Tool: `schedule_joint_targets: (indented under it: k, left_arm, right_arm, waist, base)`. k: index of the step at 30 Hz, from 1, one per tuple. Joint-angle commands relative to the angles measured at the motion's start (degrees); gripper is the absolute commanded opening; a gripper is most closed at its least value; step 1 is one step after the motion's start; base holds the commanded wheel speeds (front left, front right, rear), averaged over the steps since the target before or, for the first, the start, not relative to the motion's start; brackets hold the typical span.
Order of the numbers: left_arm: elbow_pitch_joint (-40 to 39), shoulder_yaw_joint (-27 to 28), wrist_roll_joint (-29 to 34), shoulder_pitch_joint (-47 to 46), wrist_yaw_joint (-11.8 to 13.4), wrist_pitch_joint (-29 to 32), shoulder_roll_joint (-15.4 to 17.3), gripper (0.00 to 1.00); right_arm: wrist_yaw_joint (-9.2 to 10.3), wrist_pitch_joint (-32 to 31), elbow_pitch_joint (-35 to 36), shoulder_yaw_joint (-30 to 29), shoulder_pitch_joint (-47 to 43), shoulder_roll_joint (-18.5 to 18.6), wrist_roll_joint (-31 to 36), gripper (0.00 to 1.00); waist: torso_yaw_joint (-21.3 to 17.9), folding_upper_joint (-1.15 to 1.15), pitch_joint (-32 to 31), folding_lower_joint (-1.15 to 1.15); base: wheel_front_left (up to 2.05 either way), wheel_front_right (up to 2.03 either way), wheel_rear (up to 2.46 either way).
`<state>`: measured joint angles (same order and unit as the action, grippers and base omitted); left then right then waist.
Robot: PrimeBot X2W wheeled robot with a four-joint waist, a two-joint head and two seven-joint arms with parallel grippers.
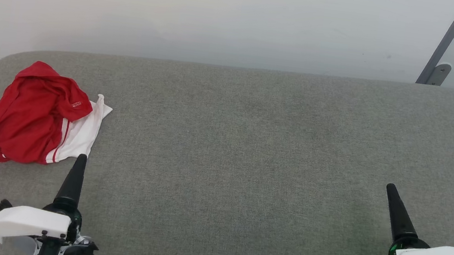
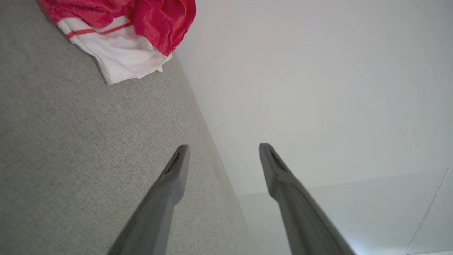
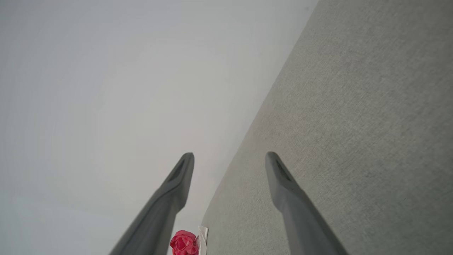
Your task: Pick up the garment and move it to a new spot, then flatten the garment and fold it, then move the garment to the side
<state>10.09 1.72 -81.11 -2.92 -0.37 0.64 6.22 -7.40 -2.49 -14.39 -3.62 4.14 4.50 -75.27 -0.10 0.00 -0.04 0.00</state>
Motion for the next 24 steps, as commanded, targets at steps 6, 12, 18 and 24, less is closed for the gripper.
schedule_joint_targets:
  k: [6, 12, 18, 24]
  left_arm:
    - [-1.7, -2.2, 7.9, -0.3, 2.5, -1.7, 3.1, 1.0]
    - [-2.1, -4.3, 15.5, -0.7, 4.4, -3.0, 5.2, 1.0]
    - [-2.0, -6.4, 21.8, -0.7, 5.0, -4.2, 6.5, 1.0]
    - [-1.9, -7.2, 26.8, 0.1, 4.5, -5.4, 7.4, 1.0]
  right_arm:
    - [-0.09, 0.6, 1.4, 0.3, 1.6, 1.6, 9.8, 1.0]
    - [-0.09, 1.0, 1.8, 0.3, 1.4, 2.2, 17.3, 1.0]
    - [-0.1, 2.2, 2.2, 0.2, 1.2, 2.6, 22.9, 1.0]
    - [-0.1, 3.8, 2.6, 0.1, 0.8, 3.0, 27.7, 1.0]
  waist:
    - [0.0, 0.0, -0.1, 0.0]
    - [0.0, 0.0, -0.2, 0.0]
    - [-0.1, 0.0, -0.3, 0.0]
    - [-0.1, 0.0, -0.5, 0.0]
  base:
    - [0.0, 0.0, 0.0]
    - [0.0, 0.0, 0.0]
    - [0.0, 0.0, 0.0]
    - [0.0, 0.0, 0.0]
